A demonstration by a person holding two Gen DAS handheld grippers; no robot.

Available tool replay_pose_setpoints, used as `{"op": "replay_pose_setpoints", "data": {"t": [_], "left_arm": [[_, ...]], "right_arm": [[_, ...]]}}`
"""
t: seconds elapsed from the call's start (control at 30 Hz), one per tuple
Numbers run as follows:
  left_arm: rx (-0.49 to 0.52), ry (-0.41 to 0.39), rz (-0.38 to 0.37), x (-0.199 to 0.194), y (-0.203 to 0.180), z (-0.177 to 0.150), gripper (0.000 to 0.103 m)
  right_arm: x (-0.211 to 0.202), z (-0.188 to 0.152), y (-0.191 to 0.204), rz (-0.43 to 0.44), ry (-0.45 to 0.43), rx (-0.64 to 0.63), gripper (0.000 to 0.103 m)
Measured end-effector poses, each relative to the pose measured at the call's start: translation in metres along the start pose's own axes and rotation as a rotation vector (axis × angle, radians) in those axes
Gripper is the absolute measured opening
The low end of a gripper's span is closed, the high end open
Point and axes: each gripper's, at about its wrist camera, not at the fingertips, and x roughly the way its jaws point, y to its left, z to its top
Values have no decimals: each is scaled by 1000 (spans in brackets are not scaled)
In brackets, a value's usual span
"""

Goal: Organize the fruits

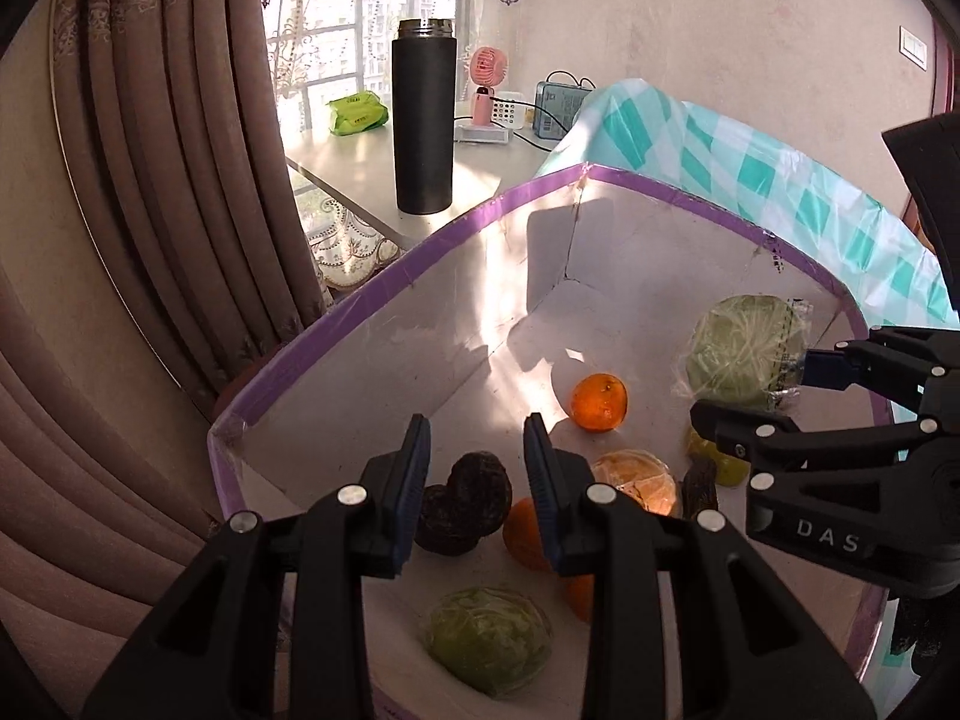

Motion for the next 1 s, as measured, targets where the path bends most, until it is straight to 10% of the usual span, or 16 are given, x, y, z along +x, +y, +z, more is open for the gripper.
{"op": "replay_pose_setpoints", "data": {"t": [0.2, 0.47, 0.67, 1.0], "left_arm": [[12, 80, 12, 10, 3, 8, 58], [66, -22, 61, -20, -6, 12, 100], [99, -73, 237, -50, -22, 28, 101], [9, 219, 83, -10, -2, 14, 101]], "right_arm": [[6, 10, -9, 6, 22, 33, 57], [-25, 11, -29, -7, -51, 65, 86], [-56, 0, -39, -30, -68, 140, 87], [-32, -24, -7, -173, 43, 92, 87]]}}
